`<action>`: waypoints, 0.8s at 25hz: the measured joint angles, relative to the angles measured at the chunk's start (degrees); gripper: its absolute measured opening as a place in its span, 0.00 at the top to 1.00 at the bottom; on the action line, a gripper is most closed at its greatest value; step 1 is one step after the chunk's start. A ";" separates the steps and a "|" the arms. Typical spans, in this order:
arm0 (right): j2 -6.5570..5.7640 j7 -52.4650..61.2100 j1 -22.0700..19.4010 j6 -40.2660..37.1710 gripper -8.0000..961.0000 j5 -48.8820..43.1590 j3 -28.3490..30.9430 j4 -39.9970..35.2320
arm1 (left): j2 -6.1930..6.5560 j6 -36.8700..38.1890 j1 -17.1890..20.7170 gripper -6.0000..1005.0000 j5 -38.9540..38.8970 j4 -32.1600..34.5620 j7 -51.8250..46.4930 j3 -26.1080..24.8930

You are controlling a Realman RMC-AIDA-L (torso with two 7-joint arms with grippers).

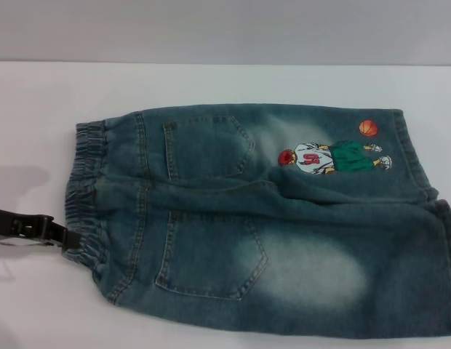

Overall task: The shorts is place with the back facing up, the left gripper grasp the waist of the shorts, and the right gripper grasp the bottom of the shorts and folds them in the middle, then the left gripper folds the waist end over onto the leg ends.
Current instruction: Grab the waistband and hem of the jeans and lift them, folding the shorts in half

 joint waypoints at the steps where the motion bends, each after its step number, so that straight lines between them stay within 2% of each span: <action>1: 0.09 0.01 0.01 0.00 0.50 0.01 -0.03 -0.10 | -0.02 0.00 0.00 0.97 0.00 0.00 0.00 0.00; 6: 0.04 -0.16 0.04 -1.88 0.50 0.50 0.60 -1.73 | -0.02 0.00 0.00 0.97 0.00 0.00 0.00 0.00; 14: -1.13 -0.87 -0.24 -8.46 0.50 0.32 0.87 -4.13 | 0.06 0.00 0.00 0.97 0.00 -0.08 0.00 0.00; 20: -1.71 -0.93 -0.44 -10.65 0.50 -3.58 0.94 -4.59 | 0.16 0.00 -0.06 0.97 0.00 -0.32 0.00 0.00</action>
